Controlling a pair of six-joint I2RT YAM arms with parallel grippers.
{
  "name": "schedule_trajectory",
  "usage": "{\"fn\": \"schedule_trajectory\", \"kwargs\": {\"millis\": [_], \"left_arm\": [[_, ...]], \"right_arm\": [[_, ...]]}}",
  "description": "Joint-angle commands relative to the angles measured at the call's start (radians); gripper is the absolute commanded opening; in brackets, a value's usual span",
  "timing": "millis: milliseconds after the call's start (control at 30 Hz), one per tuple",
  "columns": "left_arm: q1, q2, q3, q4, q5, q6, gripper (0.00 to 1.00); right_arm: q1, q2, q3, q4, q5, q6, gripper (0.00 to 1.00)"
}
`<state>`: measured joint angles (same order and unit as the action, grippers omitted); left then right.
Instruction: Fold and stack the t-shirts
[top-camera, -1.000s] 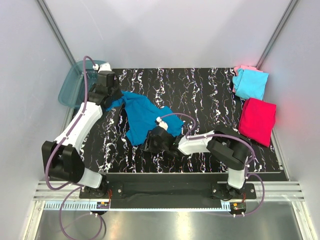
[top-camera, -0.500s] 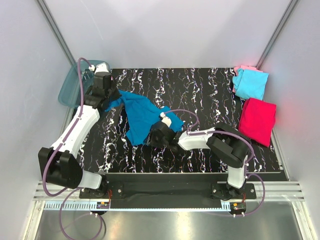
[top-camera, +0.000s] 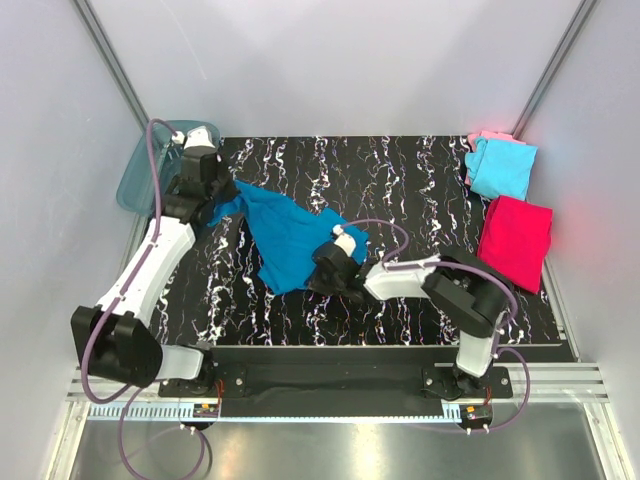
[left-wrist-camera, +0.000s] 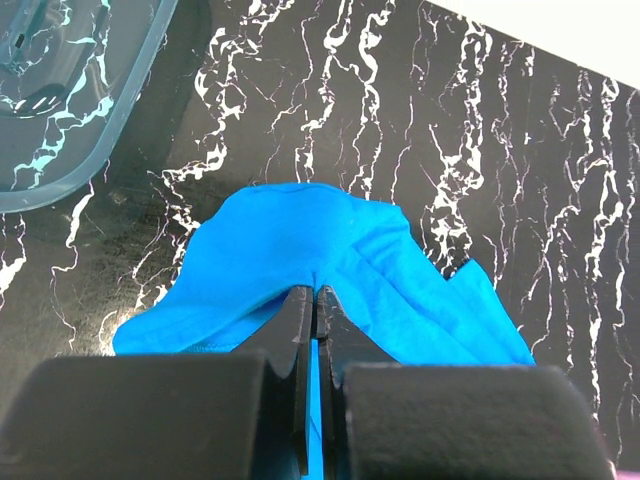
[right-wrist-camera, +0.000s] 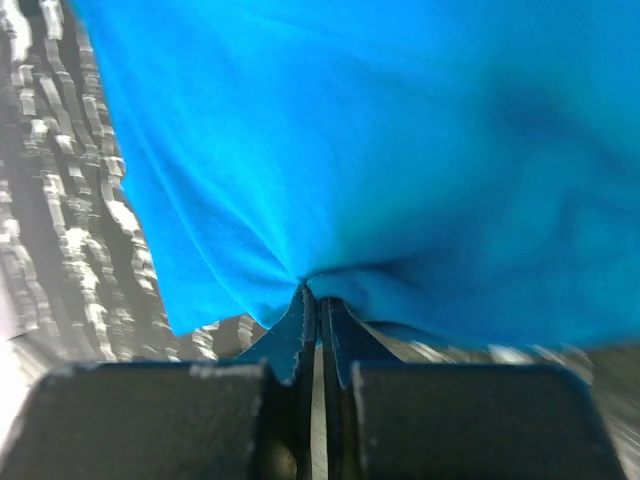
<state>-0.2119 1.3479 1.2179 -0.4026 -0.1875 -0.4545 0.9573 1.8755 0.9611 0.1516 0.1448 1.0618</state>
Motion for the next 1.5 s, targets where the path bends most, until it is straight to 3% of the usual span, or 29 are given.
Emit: {"fn": "schedule_trajectory", "kwargs": {"millis": [0, 100, 333, 633, 800, 967, 1200, 1333, 1467], "left_arm": [[0.006, -0.084, -0.014, 0.048, 0.029, -0.022, 0.00], [0.006, -0.148, -0.032, 0.048, 0.057, -0.049, 0.00], [-0.027, -0.315, -0.038, 0.016, 0.131, -0.066, 0.00], [-0.156, -0.565, 0.026, -0.128, 0.109, -0.029, 0.00], [-0.165, -0.624, 0.139, -0.243, 0.096, 0.023, 0.00], [-0.165, -0.586, 0.323, -0.353, 0.059, 0.123, 0.00], [-0.165, -0.622, 0.322, -0.387, 0.138, 0.166, 0.00], [-0.164, -0.679, 0.282, -0.395, 0.132, 0.183, 0.00], [-0.164, -0.723, 0.302, -0.427, 0.145, 0.186, 0.00]], "right_arm": [[-0.009, -0.155, -0.073, -0.095, 0.127, -0.039, 0.00], [-0.011, -0.359, -0.104, -0.138, 0.208, -0.100, 0.00], [-0.009, -0.786, -0.007, -0.359, 0.288, -0.239, 0.00], [0.001, -1.077, 0.094, -0.547, 0.367, -0.296, 0.00], [0.003, -1.125, 0.198, -0.632, 0.443, -0.379, 0.00], [0.001, -1.113, 0.434, -0.664, 0.541, -0.540, 0.00], [0.003, -1.064, 0.784, -0.679, 0.637, -0.733, 0.00], [0.001, -1.072, 0.831, -0.685, 0.650, -0.778, 0.00], [0.001, -1.104, 0.769, -0.701, 0.631, -0.741, 0.00]]}}
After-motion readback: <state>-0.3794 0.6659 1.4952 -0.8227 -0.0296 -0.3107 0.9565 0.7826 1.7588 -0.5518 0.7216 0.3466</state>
